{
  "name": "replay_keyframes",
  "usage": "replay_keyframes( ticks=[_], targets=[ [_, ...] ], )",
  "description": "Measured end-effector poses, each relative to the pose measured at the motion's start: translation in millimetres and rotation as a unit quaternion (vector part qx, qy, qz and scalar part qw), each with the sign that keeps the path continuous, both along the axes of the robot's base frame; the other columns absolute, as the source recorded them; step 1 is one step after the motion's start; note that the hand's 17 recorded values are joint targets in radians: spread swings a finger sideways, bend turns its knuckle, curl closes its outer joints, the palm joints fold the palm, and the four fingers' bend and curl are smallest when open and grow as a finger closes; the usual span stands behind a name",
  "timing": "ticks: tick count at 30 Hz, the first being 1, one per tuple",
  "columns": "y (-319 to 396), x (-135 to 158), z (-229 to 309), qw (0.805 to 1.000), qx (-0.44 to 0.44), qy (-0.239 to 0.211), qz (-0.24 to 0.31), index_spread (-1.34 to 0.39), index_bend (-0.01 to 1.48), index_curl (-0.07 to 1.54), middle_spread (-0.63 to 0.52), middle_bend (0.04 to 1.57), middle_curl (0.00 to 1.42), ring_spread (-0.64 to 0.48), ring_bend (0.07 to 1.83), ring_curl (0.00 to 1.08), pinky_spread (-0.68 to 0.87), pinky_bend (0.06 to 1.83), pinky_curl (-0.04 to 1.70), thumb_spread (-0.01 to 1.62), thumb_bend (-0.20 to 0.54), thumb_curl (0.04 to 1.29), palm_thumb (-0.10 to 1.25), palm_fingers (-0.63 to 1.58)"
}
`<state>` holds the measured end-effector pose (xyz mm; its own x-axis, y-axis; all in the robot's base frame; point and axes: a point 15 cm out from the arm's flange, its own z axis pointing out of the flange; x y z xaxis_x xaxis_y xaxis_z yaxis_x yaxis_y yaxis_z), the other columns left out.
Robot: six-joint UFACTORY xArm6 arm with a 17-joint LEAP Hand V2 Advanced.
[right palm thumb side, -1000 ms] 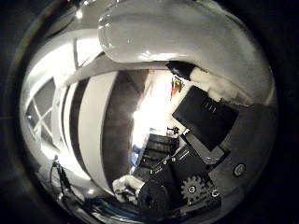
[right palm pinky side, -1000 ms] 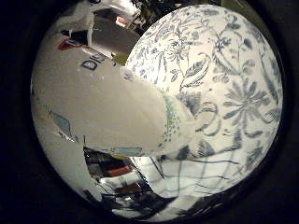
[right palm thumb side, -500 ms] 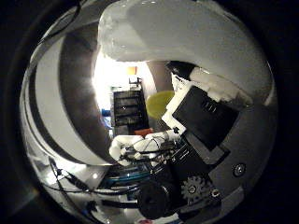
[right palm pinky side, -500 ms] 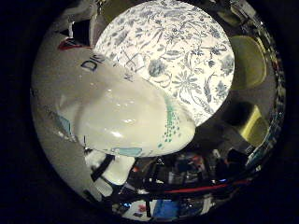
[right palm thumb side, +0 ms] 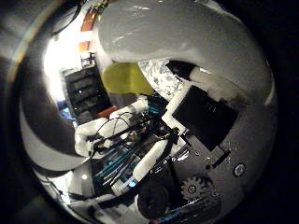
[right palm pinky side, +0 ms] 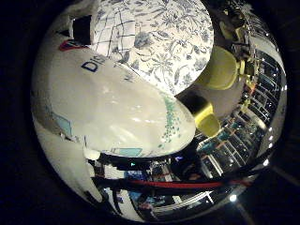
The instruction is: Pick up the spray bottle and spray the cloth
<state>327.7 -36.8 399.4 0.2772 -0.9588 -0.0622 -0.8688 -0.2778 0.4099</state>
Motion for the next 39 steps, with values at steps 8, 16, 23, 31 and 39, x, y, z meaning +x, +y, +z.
replay_keyframes(
  ticks=[8, 16, 23, 31, 39],
  targets=[
    [-4, -7, -34, 0.994, -0.101, 0.037, -0.007, -0.21, 1.14, 0.73, -0.09, 1.39, 0.61, -0.17, 1.47, 0.62, -0.21, 1.04, 1.28, 0.99, -0.014, 0.72, 1.01, 1.17],
    [-12, -7, -70, 0.989, -0.144, 0.042, -0.005, -0.22, 1.14, 0.73, -0.09, 1.39, 0.61, -0.17, 1.47, 0.62, -0.22, 1.03, 1.28, 1.02, -0.013, 0.69, 1.0, 1.17],
    [-15, -6, -87, 0.987, -0.158, 0.041, 0.001, -0.22, 1.13, 0.74, -0.09, 1.38, 0.61, -0.17, 1.46, 0.62, -0.22, 1.03, 1.28, 1.03, -0.015, 0.68, 1.02, 1.18],
    [-9, -6, -78, 0.99, -0.137, 0.03, 0.002, -0.22, 1.13, 0.74, -0.09, 1.38, 0.61, -0.17, 1.46, 0.62, -0.22, 1.03, 1.28, 1.05, -0.014, 0.66, 1.02, 1.18],
    [53, -3, -42, 0.999, -0.025, -0.021, 0.004, -0.21, 1.14, 0.74, -0.09, 1.38, 0.61, -0.17, 1.46, 0.63, -0.22, 1.03, 1.28, 1.04, -0.014, 0.65, 1.03, 1.18]
  ],
)
